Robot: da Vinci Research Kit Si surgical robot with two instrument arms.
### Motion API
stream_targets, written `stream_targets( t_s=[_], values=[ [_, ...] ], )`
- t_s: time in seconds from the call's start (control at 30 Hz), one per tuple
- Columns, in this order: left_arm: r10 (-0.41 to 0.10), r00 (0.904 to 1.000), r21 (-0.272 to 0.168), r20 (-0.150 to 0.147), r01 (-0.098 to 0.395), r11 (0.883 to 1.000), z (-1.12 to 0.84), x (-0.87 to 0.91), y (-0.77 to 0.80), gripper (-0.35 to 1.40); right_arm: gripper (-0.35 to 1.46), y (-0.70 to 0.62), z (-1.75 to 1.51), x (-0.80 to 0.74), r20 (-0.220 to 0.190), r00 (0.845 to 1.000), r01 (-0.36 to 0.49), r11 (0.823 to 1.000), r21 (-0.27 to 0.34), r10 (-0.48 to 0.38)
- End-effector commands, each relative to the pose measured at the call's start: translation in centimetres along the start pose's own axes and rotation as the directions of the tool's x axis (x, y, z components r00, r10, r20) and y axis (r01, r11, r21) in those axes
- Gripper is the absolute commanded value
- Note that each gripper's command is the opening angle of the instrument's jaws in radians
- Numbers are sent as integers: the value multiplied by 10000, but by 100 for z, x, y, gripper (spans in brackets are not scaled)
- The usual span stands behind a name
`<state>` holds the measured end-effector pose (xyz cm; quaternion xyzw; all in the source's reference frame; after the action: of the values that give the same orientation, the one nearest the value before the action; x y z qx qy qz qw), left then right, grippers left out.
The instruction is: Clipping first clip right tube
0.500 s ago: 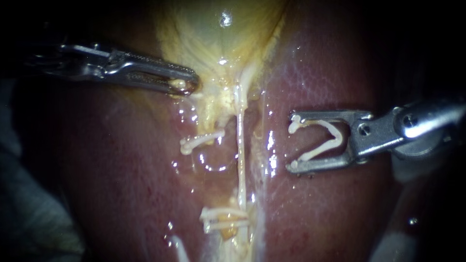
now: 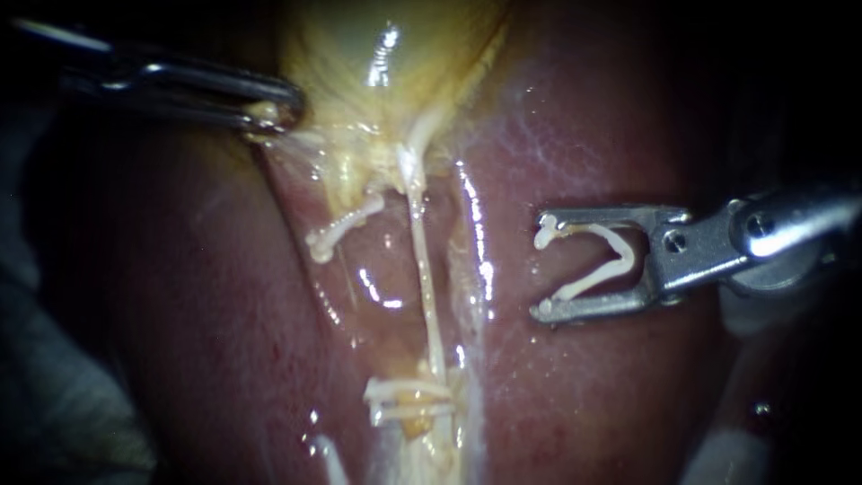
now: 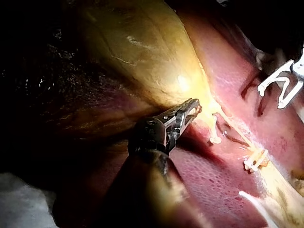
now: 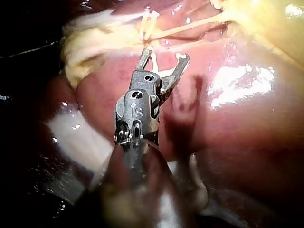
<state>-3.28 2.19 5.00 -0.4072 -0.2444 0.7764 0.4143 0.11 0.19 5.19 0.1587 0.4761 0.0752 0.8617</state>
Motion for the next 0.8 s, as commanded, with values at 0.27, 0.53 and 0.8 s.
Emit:
stream_targets(
  t_s=[0.27,0.53,0.8],
  values=[
    [32,10000,62,-72,-31,10000,4,-3,4,-35,49,-5,33,-7,-416,9930,-1073,9909,812,1109],
    [35,10000,85,-83,-34,10000,6,-5,5,-35,49,0,78,-24,-628,9730,-2152,9712,1022,2222],
    [36,9999,125,-100,-34,9999,7,-6,5,-35,50,8,120,-47,-540,9587,-2721,9556,1126,2794]
  ],
)
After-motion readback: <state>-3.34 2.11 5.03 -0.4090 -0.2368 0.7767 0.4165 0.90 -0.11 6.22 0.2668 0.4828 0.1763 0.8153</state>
